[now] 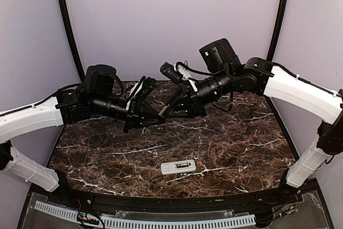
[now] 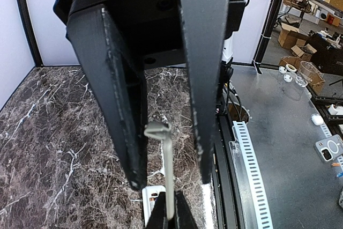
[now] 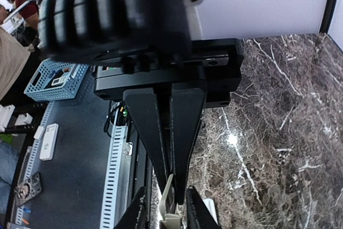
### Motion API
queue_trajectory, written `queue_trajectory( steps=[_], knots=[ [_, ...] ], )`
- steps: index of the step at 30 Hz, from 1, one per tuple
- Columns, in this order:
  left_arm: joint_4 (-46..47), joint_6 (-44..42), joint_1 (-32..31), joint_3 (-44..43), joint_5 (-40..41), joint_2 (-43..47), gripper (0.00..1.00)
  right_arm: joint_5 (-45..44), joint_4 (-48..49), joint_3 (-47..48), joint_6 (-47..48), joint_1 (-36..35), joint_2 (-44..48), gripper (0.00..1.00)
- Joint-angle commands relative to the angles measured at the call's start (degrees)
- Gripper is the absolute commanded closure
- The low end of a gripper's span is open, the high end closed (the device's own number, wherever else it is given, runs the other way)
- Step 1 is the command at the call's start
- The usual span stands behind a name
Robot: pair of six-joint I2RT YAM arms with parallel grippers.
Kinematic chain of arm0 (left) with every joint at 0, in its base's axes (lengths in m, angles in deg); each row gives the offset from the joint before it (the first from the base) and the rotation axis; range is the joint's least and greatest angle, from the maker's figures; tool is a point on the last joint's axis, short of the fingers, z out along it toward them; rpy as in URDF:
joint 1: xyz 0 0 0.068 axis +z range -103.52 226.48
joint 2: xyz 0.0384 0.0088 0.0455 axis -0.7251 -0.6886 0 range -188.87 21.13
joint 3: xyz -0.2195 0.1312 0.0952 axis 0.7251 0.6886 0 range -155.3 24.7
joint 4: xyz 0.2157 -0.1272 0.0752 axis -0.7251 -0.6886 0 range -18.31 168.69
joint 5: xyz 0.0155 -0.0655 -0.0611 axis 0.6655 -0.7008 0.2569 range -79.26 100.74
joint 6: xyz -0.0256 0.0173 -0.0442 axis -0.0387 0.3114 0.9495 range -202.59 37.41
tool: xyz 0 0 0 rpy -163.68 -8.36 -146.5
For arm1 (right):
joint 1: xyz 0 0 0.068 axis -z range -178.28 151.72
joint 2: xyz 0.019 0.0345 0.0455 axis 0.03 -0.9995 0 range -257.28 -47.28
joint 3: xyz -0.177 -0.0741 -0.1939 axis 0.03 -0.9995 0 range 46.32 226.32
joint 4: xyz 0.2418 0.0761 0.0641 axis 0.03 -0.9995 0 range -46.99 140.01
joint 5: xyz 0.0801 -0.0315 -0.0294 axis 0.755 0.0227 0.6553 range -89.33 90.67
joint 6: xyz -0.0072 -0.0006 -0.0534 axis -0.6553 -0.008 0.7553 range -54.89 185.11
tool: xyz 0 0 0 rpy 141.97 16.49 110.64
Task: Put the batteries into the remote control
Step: Pass from the left arm to the right
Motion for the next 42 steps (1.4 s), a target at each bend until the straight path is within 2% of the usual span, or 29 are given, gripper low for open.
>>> queue_trajectory(
  steps=[1, 7, 14, 26, 36, 42],
  knots=[
    [-1.09, -0.82, -0.25, -0.84, 0.04, 0.35, 1.00, 2.97, 1.85, 1.69, -1.52, 0.09, -1.38, 0.81],
    [-0.80, -0.56, -0.34, -0.59, 0.63, 0.44, 1.00, 2.81, 1.57, 1.51, -2.22, -0.03, -1.90, 0.86],
    [-1.00, -0.99, -0.30, -0.90, 1.88, 0.64, 1.00, 2.05, 1.21, 0.53, -2.49, -0.38, -1.45, 0.87],
    [-3.08, -2.41, -0.30, -1.16, 3.12, 2.05, 1.00, 0.51, 1.36, -0.60, -2.71, -0.50, -0.75, 0.74],
    [-3.68, -2.42, -0.30, -1.36, 3.41, 2.17, 1.00, 0.93, 1.23, -0.30, -2.96, -0.61, -0.98, 0.84],
    [-3.51, -2.36, -0.30, -1.22, 3.42, 2.18, 1.00, -1.60, 0.73, -0.34, -3.13, -0.78, -1.47, 0.76]
  ],
)
